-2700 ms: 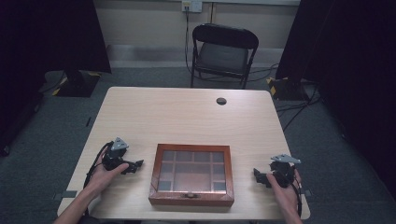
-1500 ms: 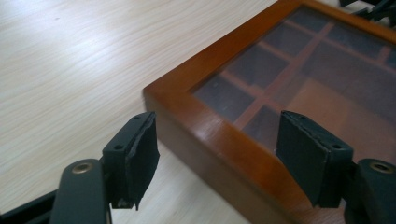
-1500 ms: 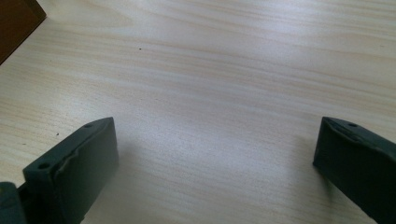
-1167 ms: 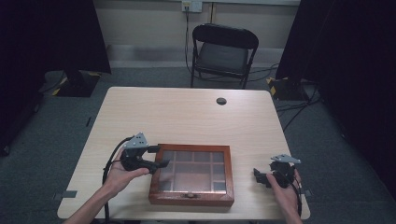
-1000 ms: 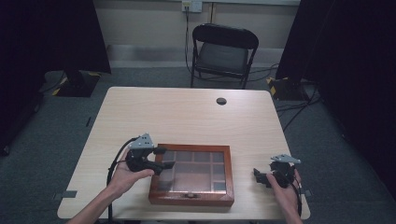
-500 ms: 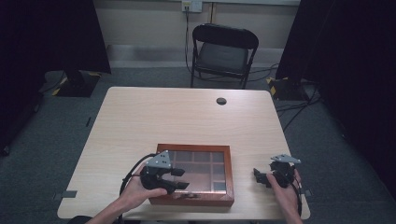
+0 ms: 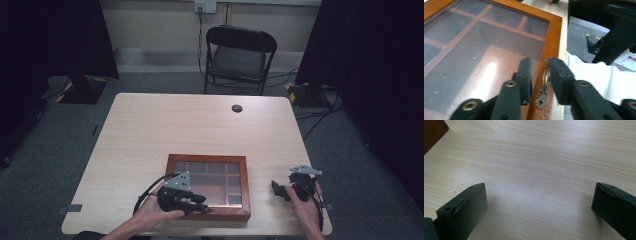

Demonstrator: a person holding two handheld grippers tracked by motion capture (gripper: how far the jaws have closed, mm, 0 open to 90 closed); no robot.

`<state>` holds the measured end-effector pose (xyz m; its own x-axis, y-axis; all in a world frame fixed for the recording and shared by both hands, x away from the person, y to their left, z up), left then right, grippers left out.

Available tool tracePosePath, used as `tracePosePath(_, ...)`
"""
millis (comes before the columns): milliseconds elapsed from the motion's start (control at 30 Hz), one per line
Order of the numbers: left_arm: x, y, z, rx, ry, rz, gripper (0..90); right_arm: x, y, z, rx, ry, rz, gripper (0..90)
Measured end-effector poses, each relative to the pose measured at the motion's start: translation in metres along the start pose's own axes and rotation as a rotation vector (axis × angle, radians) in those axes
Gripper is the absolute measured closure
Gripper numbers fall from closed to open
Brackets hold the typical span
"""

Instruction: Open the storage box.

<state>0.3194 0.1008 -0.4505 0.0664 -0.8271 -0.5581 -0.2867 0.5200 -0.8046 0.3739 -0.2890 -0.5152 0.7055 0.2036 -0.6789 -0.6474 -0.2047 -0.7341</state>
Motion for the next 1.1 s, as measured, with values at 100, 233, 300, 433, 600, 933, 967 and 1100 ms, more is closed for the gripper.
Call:
tracePosePath(100, 0.002, 0.000, -0.001, 0.002, 0.020, 0.001, 74.7, 0.000, 0.000, 0.000, 0.000, 0.000, 0.000, 0.0)
tracePosePath(233, 0.008, 0.001, -0.005, 0.019, 0.031, 0.020, 76.2, 0.000, 0.000, 0.000, 0.000, 0.000, 0.000, 0.0)
tracePosePath(300, 0.008, -0.001, -0.005, 0.030, 0.012, 0.028, 78.8, 0.000, 0.000, 0.000, 0.000, -0.001, 0.000, 0.0)
tracePosePath(433, 0.011, -0.002, -0.003, 0.039, 0.029, 0.021, 79.7, 0.000, 0.000, 0.000, -0.003, 0.000, 0.000, 0.0)
tracePosePath(600, 0.016, -0.005, -0.002, 0.010, 0.043, 0.028, 81.3, 0.001, -0.001, 0.000, 0.000, -0.004, -0.001, 0.0)
tracePosePath(933, 0.016, -0.008, 0.000, -0.003, 0.050, 0.036, 82.6, 0.001, -0.002, 0.003, -0.020, -0.028, -0.001, 0.1)
tracePosePath(967, 0.016, -0.008, 0.000, -0.003, 0.050, 0.036, 82.5, 0.001, -0.002, 0.003, -0.020, -0.028, -0.001, 0.1)
tracePosePath(1100, 0.011, -0.011, 0.001, -0.023, 0.069, 0.011, 82.6, -0.001, -0.005, 0.010, -0.040, -0.061, -0.021, 15.6)
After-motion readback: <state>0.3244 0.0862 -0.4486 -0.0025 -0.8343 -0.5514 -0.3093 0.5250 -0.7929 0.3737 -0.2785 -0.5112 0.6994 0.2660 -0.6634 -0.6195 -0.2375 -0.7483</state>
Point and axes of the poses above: each handheld gripper's, and its own axes: x roughly forward along the jaws, y roughly out of its underside, z roughly to its left, the point moved 2 cm from there along x, roughly forward along the jaws, and after that the axes turned 2 degrees about -z, right-handed, at the moved point
